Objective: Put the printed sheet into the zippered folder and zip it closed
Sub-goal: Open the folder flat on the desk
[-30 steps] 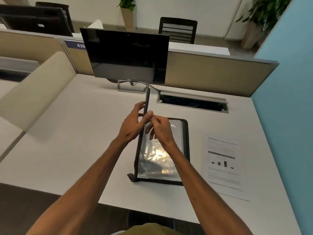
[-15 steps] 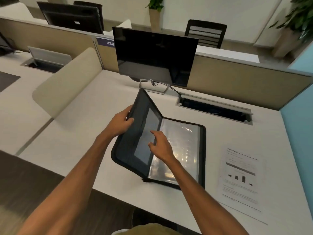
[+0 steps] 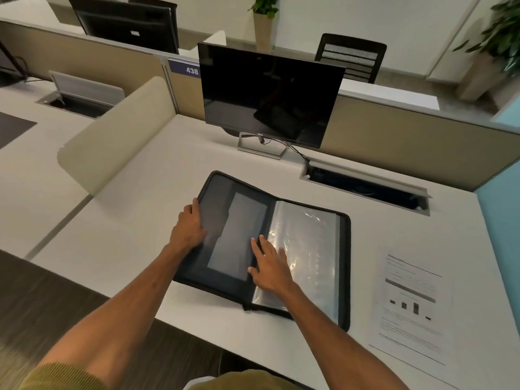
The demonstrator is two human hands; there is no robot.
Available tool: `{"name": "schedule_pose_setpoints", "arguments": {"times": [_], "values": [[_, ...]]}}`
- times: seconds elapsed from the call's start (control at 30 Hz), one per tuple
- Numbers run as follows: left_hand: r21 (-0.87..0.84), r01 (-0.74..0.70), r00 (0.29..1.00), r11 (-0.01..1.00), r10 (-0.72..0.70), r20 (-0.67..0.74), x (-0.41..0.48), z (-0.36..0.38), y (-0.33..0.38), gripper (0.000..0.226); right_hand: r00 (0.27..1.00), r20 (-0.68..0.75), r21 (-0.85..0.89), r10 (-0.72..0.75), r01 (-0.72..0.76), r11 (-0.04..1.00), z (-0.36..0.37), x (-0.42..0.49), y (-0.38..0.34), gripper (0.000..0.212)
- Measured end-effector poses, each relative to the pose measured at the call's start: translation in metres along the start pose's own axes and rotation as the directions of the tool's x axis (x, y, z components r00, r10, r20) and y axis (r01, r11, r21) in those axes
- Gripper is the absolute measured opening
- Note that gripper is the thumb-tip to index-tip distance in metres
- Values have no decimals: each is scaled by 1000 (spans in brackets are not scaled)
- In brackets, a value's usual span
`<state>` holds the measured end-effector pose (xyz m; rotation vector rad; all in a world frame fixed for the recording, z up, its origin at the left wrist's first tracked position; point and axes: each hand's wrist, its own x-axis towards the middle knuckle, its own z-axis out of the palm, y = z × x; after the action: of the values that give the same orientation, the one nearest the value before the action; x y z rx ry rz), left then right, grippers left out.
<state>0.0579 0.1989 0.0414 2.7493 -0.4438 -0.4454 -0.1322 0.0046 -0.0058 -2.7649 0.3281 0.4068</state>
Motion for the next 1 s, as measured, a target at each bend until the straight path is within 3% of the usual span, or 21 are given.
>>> {"name": "schedule_pose_setpoints", "arguments": {"times": [0.2,0.83,1.0], "values": [[-89,-5,999,996,9,51,15,31,-26,84,1000,-7,-48,-5,4,999,7,-2,2,81],[91,-147,987,985,152,-48,22,60,-35,76,998,9,-62,64,-63,996,0,-1,-9,81],[170,-342,920,924,366,-137,7,65,-20,74,990,-103,66,93,-87,994,-5,-13,6,77]]}}
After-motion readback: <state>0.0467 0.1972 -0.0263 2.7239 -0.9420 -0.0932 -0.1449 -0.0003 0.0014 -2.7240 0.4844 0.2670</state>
